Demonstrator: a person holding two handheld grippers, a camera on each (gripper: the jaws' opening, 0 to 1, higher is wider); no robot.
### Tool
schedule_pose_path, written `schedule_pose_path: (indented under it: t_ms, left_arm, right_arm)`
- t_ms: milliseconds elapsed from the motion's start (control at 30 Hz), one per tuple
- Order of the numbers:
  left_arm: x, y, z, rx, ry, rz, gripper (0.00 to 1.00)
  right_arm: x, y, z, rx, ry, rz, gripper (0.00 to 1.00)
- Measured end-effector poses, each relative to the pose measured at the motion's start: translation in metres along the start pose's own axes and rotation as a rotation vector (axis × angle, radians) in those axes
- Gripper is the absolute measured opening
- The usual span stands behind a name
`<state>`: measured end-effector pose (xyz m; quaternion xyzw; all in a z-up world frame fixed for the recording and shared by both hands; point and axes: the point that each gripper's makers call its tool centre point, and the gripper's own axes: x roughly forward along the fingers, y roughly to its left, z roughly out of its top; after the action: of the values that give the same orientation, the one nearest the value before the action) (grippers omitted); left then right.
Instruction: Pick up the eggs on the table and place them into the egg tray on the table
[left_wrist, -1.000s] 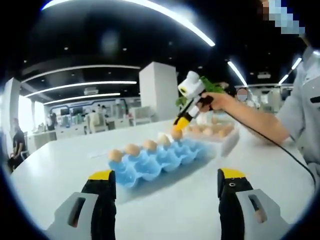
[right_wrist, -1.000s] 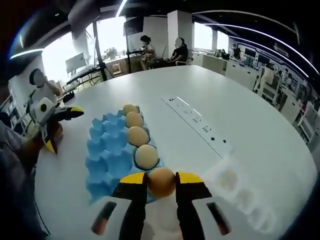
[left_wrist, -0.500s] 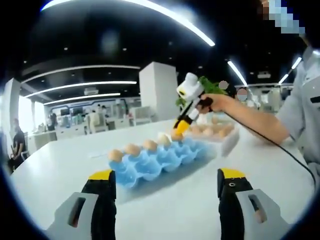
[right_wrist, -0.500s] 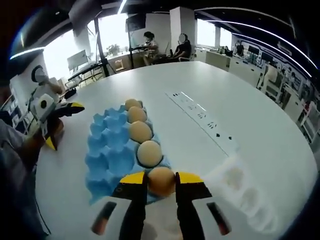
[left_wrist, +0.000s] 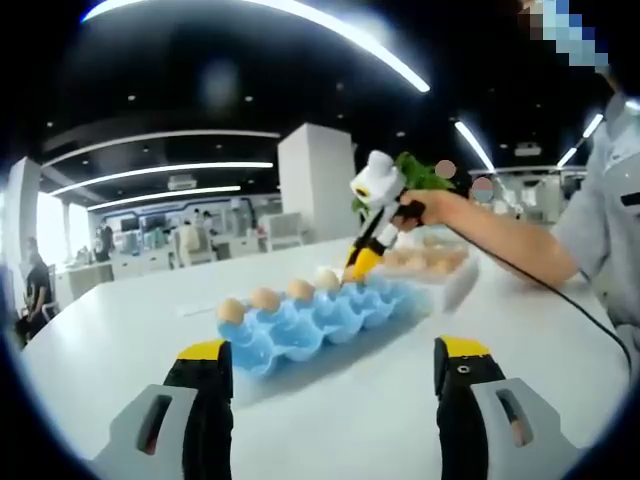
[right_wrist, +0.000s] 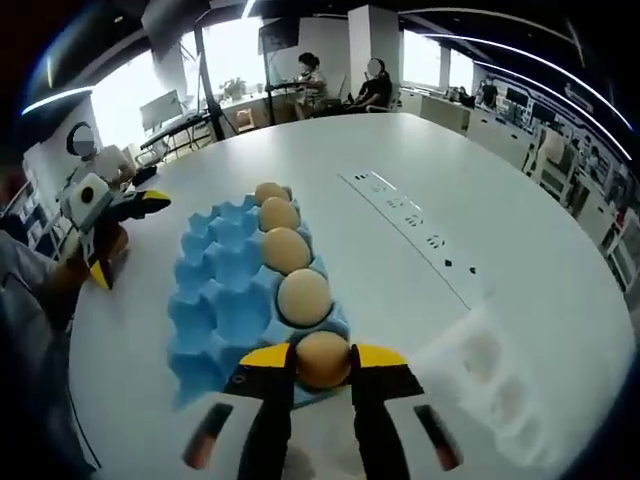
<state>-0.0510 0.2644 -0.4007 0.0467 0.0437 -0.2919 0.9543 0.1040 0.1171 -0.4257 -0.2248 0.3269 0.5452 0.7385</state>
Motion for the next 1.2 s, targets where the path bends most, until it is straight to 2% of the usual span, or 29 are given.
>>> schedule_pose_path:
  t_ms: [100, 167, 267, 500, 700, 833, 867, 967, 1100, 1200]
  left_arm:
    - [0.0, 0.0, 0.0, 0.003, 0.001, 0.001, 0.84]
    - [0.0, 0.0, 0.0, 0.004, 0.001, 0.002, 0.84]
    - [0.0, 0.0, 0.0, 0.005, 0.001, 0.003, 0.84]
    - [0.0, 0.001, 0.0, 0.005, 0.001, 0.0, 0.84]
    - [0.001, 0.0, 0.0, 0.003, -0.001, -0.004, 0.84]
    - [0.0, -0.005, 0.007, 0.0, -0.031, -0.027, 0.85]
    - [-0.001, -0.005, 0.01, -0.008, -0.046, -0.026, 0.85]
    - [-0.003, -0.004, 0.019, -0.1, -0.103, -0.03, 0.85]
    - [-0.006, -0.003, 0.025, -0.082, -0.113, -0.021, 0.86]
    - [-0.008, -0.006, 0.035, -0.064, -0.161, -0.02, 0.86]
  right_arm:
    - [-0.003, 0.0, 0.003, -0.021, -0.018, -0.013, 0.22]
    - [-0.008, -0.004, 0.011, -0.02, -0.059, -0.028, 0.16]
    - [-0.022, -0.016, 0.022, 0.021, -0.142, -0.069, 0.16]
    - [-0.061, -0.064, 0.02, 0.111, -0.241, -0.255, 0.2]
    - [-0.074, -0.076, 0.01, 0.124, -0.245, -0.299, 0.24]
    - [-0.076, -0.078, 0.005, 0.139, -0.235, -0.311, 0.24]
    - [-0.077, -0.078, 0.004, 0.142, -0.234, -0.309, 0.25]
    - [-0.079, -0.08, -0.001, 0.147, -0.228, -0.315, 0.26]
    - [-0.078, -0.086, -0.014, 0.158, -0.189, -0.328, 0.3]
    - [-0.078, -0.088, -0.025, 0.162, -0.142, -0.337, 0.31]
